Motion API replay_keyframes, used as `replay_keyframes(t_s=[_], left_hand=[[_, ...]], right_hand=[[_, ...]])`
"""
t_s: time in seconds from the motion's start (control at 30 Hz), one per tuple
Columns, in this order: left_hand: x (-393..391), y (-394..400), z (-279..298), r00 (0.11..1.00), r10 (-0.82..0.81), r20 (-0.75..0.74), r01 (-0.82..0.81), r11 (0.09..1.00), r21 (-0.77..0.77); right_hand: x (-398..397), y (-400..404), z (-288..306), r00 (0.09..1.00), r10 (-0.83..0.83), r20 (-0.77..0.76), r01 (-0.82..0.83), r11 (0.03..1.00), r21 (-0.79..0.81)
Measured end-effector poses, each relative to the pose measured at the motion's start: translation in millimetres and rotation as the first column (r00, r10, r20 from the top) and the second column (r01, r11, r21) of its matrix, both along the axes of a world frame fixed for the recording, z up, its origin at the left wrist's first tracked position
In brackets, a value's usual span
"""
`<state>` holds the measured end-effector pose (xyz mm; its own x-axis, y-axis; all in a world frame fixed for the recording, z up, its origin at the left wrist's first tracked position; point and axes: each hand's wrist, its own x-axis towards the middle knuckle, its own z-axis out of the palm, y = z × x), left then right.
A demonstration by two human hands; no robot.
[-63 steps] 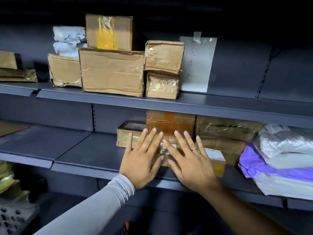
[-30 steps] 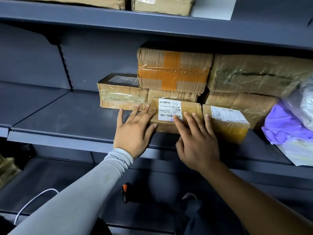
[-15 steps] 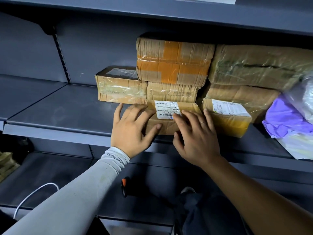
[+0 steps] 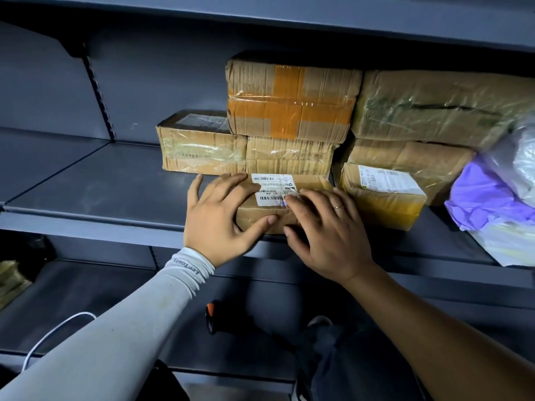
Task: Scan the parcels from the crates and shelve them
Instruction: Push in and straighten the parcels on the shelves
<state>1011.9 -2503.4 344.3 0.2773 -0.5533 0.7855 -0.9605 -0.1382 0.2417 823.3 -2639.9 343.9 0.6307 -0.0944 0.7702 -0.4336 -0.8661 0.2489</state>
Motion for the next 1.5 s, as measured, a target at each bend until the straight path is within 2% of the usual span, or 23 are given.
replay_keyframes(t_s=[0.13, 0.4, 0.6, 0.73, 0.87, 1.1, 1.27, 1.5], left_hand=[[-10, 10, -1, 0.999, 0.036, -0.008, -0.036, 0.999, 0.002], [-13, 41, 10, 0.998, 0.063, 0.001, -0.063, 0.996, 0.069], [-20, 76, 42, 1.000, 0.017, 0.020, -0.018, 0.999, 0.032], [-14, 104, 78, 0.985, -0.048, 0.167, 0.040, 0.998, 0.052], [-14, 120, 116, 0.958, -0.067, 0.279, 0.060, 0.998, 0.034], [-17, 140, 167, 0.950, -0.127, 0.285, 0.088, 0.985, 0.146], [-23, 148, 194, 0.961, -0.141, 0.238, 0.129, 0.989, 0.065], [-55, 164, 247, 0.920, -0.088, 0.382, 0.136, 0.986, -0.101]], right_hand=[[-2, -1, 4, 0.998, 0.032, -0.049, -0.031, 0.999, 0.016], [5, 12, 18, 0.973, 0.132, -0.189, -0.106, 0.984, 0.144], [8, 36, 43, 0.978, 0.172, -0.120, -0.165, 0.984, 0.068], [-1, 48, 74, 0.973, 0.210, -0.097, -0.212, 0.977, -0.010], [-5, 57, 107, 0.966, 0.240, -0.095, -0.239, 0.971, 0.016], [-20, 68, 150, 0.961, 0.268, -0.062, -0.268, 0.963, 0.001], [-27, 79, 174, 0.953, 0.304, -0.014, -0.303, 0.952, 0.048], [-40, 104, 222, 0.917, 0.384, 0.108, -0.387, 0.922, 0.015]])
